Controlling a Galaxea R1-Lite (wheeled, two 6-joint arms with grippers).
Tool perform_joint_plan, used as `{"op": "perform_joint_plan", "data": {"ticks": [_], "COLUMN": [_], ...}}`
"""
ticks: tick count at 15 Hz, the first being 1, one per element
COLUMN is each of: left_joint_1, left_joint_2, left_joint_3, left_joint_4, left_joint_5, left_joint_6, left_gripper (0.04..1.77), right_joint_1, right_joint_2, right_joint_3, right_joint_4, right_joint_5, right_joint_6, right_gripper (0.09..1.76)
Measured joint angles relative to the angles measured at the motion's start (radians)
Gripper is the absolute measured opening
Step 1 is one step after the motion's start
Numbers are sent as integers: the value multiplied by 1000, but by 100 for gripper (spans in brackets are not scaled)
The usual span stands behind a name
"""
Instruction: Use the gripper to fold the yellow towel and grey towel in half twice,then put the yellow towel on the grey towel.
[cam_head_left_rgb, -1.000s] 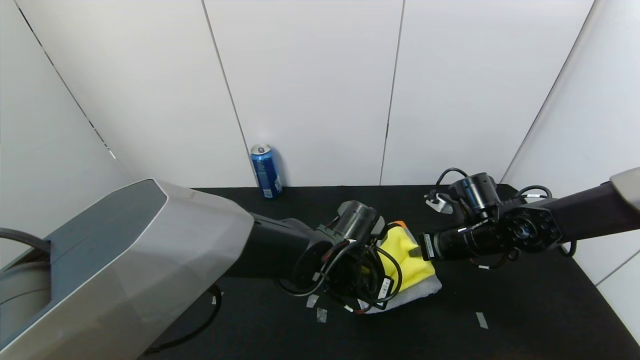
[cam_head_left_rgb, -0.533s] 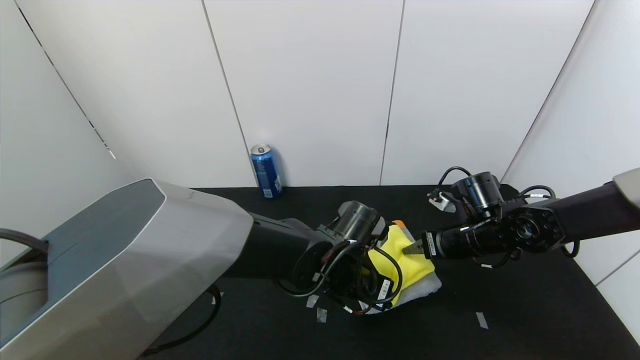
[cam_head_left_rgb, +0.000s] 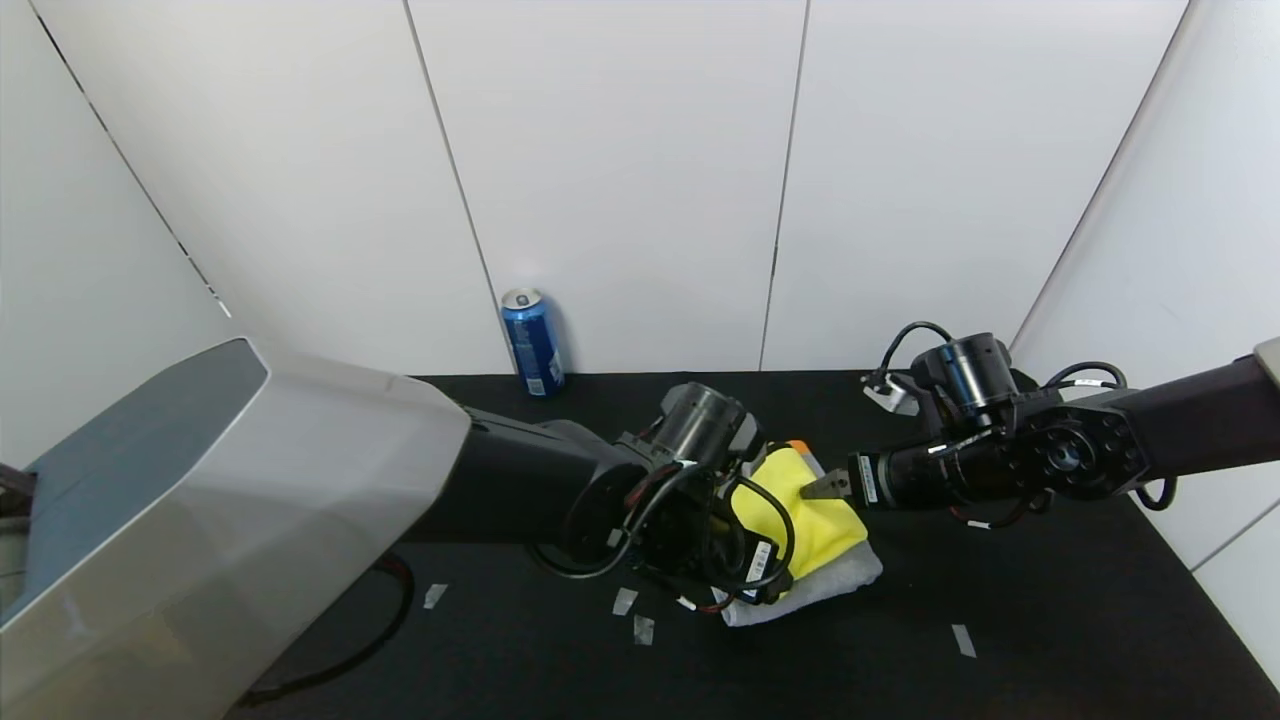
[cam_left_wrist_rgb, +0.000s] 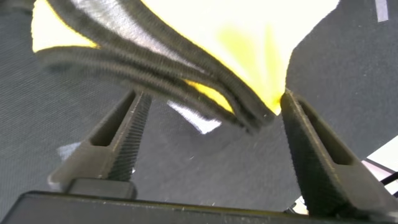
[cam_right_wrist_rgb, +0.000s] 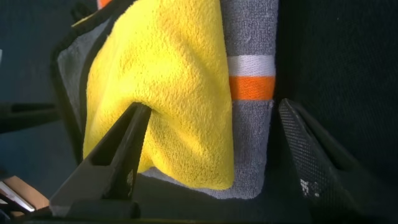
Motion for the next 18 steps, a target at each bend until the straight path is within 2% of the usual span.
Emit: {"op": "perform_joint_plan", "data": {"ticks": [10,15,16,18], "left_joint_1": [79,90,90,87], "left_joint_2": [-106,-239,-277,-357], "left_joint_3": [44,106,130,197], "left_joint_4": [36,37,37,37], "left_joint_5": [-1,1,7,62], "left_joint_6": [3,2,3,5], "left_gripper": [165,168,168,169], "right_joint_1": [3,4,7,13], "right_joint_2": [-79,-176,-205,-269], "right_joint_3": [55,113,133,184], "right_joint_4": [3,6,6,6], "right_joint_5": [-3,-4,-4,-5], "right_joint_6": [-1,1,1,3], "right_gripper": [165,168,168,169]}}
